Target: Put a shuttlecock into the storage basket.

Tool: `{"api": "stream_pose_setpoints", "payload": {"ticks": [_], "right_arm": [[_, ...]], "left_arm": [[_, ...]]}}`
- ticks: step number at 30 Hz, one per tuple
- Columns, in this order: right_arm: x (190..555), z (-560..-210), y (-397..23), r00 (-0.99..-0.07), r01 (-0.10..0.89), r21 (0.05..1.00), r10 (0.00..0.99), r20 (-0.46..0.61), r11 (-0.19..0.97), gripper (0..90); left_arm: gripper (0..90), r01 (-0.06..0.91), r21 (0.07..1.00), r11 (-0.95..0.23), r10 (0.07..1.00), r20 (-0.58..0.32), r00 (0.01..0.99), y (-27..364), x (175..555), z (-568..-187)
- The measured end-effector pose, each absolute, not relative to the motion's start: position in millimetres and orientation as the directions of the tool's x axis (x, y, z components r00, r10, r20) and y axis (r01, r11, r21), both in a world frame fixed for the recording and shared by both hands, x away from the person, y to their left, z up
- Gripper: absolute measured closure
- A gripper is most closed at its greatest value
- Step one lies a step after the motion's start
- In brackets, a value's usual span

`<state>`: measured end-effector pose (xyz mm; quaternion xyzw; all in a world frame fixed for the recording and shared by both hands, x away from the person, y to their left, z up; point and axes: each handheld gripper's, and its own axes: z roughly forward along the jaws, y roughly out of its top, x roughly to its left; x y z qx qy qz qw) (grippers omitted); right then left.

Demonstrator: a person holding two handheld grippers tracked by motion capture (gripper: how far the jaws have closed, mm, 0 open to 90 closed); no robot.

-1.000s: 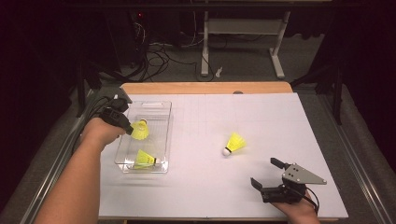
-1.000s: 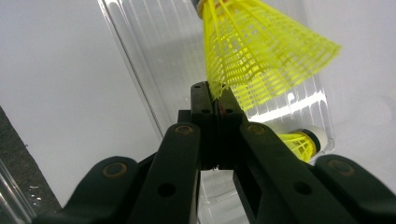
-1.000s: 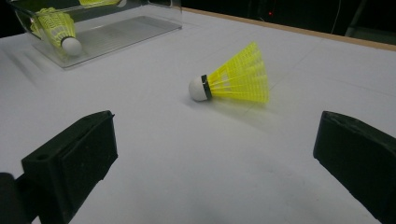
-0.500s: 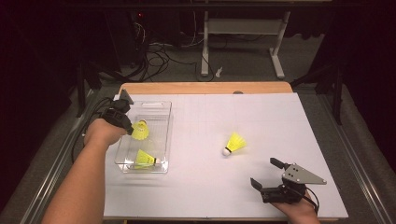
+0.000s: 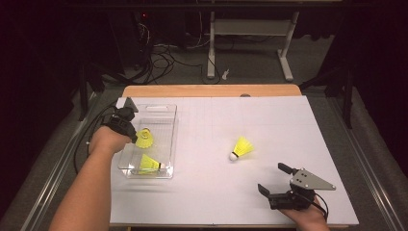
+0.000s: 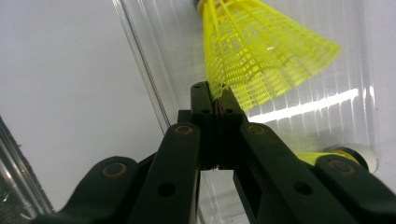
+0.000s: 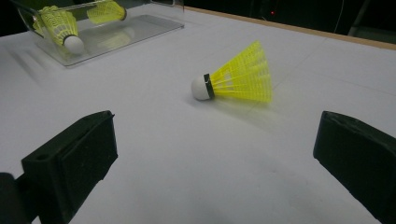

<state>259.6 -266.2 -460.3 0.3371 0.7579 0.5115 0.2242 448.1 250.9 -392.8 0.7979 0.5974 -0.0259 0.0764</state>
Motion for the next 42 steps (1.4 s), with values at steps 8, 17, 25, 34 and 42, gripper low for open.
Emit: {"api": "stream_pose_setpoints", "payload": {"ticks": [8,17,25,34,42], "right_arm": [[259.9,-460.8,-265.2,-0.674,0.283,0.925,0.739,0.004,0.253,0.0],[259.6,-460.5,-265.6,-0.674,0.282,0.926,0.738,0.006,0.251,0.0],[259.8,-460.6,-265.5,-0.676,0.282,0.926,0.737,0.007,0.249,0.0],[259.9,-460.6,-264.9,-0.676,0.282,0.926,0.737,0.006,0.251,0.0],[259.9,-460.5,-264.2,-0.678,0.280,0.926,0.735,0.004,0.253,0.0]], "left_arm": [[89.4,0.956,0.101,-0.274,0.949,-0.133,0.286,249.9,449.1,-396.8],[87.9,0.952,0.086,-0.292,0.946,-0.121,0.301,244.2,450.2,-400.5],[81.8,0.950,0.087,-0.298,0.943,-0.129,0.308,242.5,449.6,-399.9],[72.7,0.944,0.081,-0.321,0.937,-0.118,0.329,237.8,445.0,-395.6],[66.5,0.935,0.081,-0.345,0.929,-0.115,0.353,236.5,436.9,-387.9]]}}
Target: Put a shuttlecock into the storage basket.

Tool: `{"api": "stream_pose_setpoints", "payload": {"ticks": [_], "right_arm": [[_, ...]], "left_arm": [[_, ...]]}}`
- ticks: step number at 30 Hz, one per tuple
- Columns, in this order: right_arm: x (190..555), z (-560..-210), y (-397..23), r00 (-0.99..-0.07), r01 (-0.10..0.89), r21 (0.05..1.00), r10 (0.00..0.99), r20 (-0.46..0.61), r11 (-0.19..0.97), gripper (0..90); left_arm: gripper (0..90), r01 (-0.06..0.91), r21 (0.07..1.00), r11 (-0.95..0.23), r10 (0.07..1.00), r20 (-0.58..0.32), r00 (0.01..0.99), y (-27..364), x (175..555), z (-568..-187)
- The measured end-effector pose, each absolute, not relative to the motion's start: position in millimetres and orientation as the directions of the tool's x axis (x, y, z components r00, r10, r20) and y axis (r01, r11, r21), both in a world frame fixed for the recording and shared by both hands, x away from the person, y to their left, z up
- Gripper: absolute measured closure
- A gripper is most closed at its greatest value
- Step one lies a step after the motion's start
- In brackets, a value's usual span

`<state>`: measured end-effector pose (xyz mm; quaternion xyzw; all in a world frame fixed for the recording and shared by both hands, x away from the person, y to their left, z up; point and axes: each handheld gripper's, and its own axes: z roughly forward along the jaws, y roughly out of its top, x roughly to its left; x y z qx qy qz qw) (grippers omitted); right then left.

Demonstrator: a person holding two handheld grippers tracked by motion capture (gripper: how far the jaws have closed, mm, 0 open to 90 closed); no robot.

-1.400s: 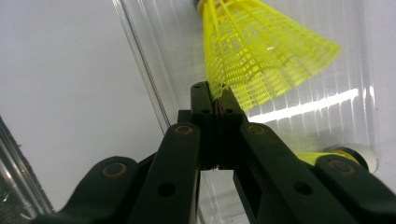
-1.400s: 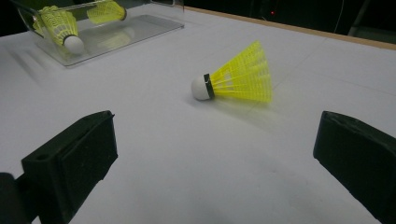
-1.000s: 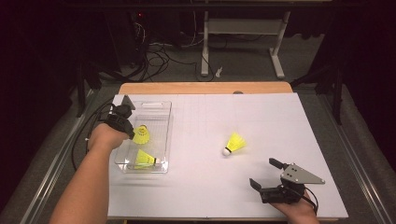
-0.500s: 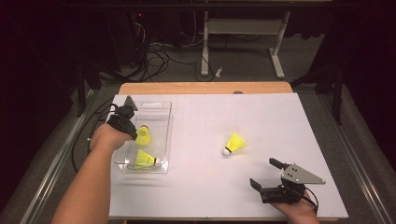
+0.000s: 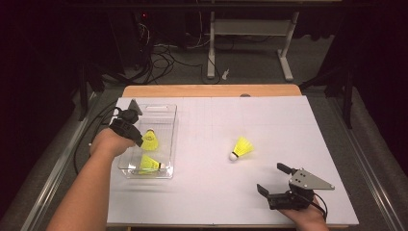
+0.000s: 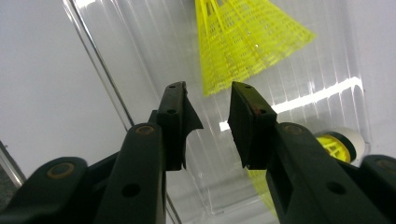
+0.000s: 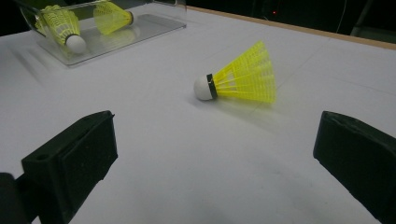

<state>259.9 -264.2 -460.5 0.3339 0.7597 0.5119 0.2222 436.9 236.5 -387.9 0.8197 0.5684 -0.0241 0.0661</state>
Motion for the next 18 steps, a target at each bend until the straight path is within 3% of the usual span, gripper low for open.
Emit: {"api": "stream_pose_setpoints", "payload": {"ticks": [18], "right_arm": [[258.8,-459.1,-262.9,-0.682,0.272,0.928,0.731,0.000,0.254,0.0]], "left_arm": [[54.8,0.911,0.050,-0.409,0.906,-0.094,0.412,223.6,414.0,-373.5]]}}
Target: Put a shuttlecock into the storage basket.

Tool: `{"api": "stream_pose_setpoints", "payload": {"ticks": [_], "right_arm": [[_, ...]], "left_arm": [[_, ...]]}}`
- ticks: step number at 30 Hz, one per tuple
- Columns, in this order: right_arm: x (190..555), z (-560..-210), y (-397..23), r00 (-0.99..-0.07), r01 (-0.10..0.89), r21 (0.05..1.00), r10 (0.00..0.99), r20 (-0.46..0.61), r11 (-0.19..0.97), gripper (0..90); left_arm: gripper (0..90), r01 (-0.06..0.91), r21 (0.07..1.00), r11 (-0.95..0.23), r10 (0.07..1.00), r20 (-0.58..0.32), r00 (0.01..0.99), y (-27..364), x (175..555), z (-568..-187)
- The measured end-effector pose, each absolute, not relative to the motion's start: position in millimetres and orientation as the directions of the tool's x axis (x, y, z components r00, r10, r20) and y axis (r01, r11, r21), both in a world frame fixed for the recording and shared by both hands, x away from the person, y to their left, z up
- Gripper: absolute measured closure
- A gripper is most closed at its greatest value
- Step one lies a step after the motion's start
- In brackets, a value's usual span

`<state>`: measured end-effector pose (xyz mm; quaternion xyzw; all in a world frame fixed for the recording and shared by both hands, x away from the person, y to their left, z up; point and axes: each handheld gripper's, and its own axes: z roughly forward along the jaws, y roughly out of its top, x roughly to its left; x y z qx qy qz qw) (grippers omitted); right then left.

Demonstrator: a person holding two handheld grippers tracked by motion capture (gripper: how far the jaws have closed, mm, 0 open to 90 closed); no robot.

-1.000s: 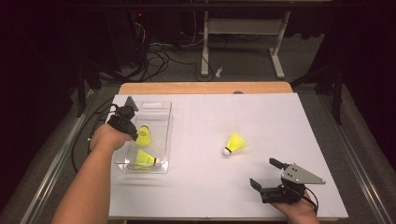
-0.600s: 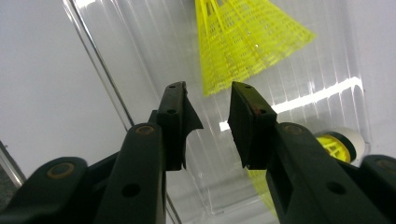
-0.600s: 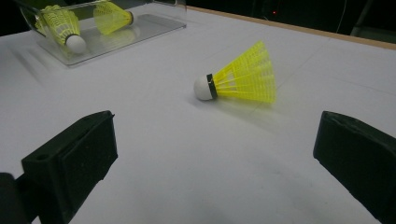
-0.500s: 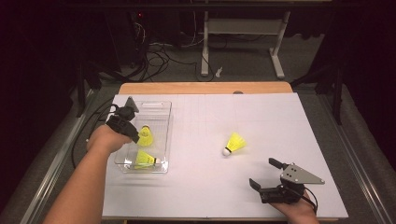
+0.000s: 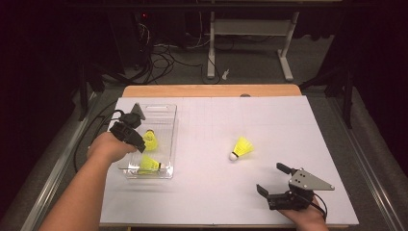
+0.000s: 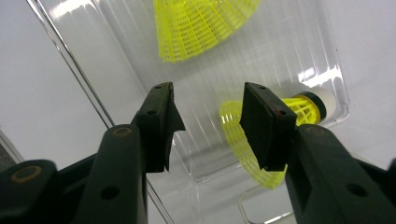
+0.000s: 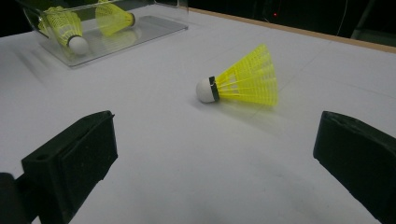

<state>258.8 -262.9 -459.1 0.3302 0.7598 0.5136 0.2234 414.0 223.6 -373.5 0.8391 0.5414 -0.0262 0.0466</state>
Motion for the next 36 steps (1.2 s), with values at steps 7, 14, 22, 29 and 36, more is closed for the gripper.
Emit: {"api": "stream_pose_setpoints", "payload": {"ticks": [7,14,22,29,36], "right_arm": [[258.6,-458.6,-262.8,-0.683,0.269,0.929,0.730,-0.003,0.255,0.0],[258.3,-458.3,-263.4,-0.683,0.268,0.930,0.730,-0.001,0.252,0.0],[258.2,-458.3,-262.3,-0.686,0.267,0.929,0.728,-0.002,0.255,0.0],[258.1,-458.4,-261.6,-0.684,0.268,0.929,0.729,-0.002,0.254,0.0],[258.0,-458.4,-261.6,-0.685,0.267,0.929,0.729,-0.003,0.255,0.0]], "left_arm": [[52.6,0.914,0.043,-0.402,0.908,-0.110,0.405,225.2,407.6,-367.3],[49.9,0.912,0.038,-0.408,0.903,-0.129,0.409,226.0,401.9,-363.0],[46.2,0.910,0.040,-0.414,0.894,-0.172,0.414,226.9,397.2,-361.1],[41.6,0.897,0.036,-0.440,0.876,-0.202,0.437,221.1,393.8,-358.6],[35.6,0.885,0.034,-0.465,0.862,-0.210,0.461,213.3,389.3,-356.4]]}}
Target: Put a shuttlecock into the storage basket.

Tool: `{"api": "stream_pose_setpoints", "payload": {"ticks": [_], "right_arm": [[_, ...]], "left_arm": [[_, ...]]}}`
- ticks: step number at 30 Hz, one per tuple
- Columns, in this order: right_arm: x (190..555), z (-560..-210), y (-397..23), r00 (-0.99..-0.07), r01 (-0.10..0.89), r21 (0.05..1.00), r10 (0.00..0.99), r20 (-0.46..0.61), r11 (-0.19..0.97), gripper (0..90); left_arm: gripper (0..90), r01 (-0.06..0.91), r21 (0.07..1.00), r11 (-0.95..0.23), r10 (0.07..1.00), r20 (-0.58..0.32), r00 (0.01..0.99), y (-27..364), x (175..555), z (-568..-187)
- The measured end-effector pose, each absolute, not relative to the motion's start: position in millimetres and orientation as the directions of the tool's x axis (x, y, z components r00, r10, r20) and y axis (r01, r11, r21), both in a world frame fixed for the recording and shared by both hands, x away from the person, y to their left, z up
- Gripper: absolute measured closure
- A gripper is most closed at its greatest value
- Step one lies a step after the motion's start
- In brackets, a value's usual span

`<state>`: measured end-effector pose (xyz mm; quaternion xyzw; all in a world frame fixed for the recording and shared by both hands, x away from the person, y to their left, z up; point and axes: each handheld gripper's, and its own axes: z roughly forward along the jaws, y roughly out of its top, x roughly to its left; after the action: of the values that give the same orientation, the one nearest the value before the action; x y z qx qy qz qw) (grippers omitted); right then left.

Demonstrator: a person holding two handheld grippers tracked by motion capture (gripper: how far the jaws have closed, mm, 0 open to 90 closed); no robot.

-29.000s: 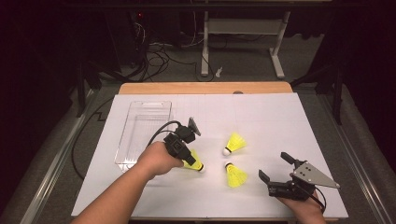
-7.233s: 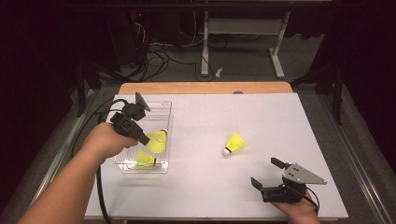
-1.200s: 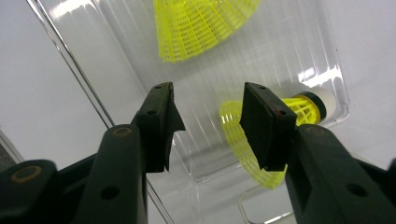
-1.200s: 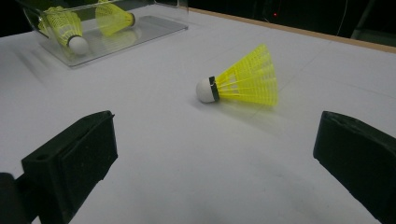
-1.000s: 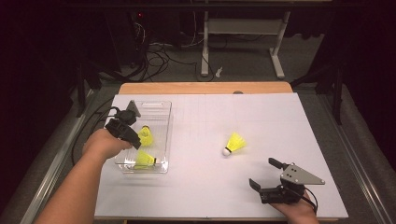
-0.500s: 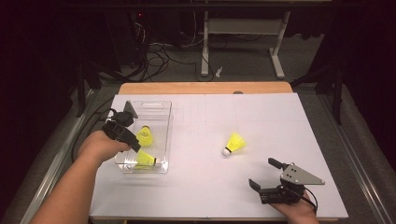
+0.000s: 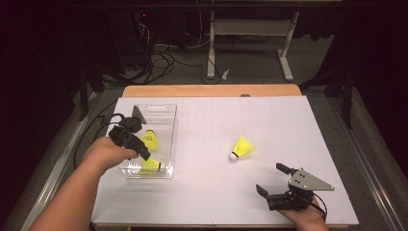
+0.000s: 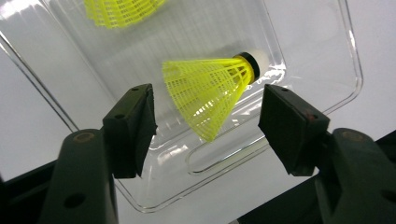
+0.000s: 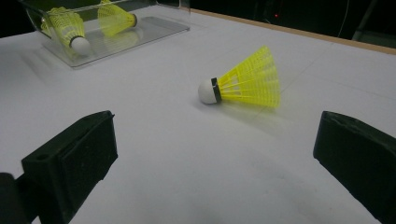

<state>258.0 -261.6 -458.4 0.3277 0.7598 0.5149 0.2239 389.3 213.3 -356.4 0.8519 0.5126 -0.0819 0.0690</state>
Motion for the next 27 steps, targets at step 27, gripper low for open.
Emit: {"api": "stream_pose_setpoints", "payload": {"ticks": [27], "right_arm": [[260.7,-457.8,-265.2,-0.661,0.271,0.933,0.751,0.002,0.237,0.0]], "left_arm": [[0.7,0.837,0.050,-0.545,0.819,-0.180,0.545,180.3,376.5,-350.1]]}}
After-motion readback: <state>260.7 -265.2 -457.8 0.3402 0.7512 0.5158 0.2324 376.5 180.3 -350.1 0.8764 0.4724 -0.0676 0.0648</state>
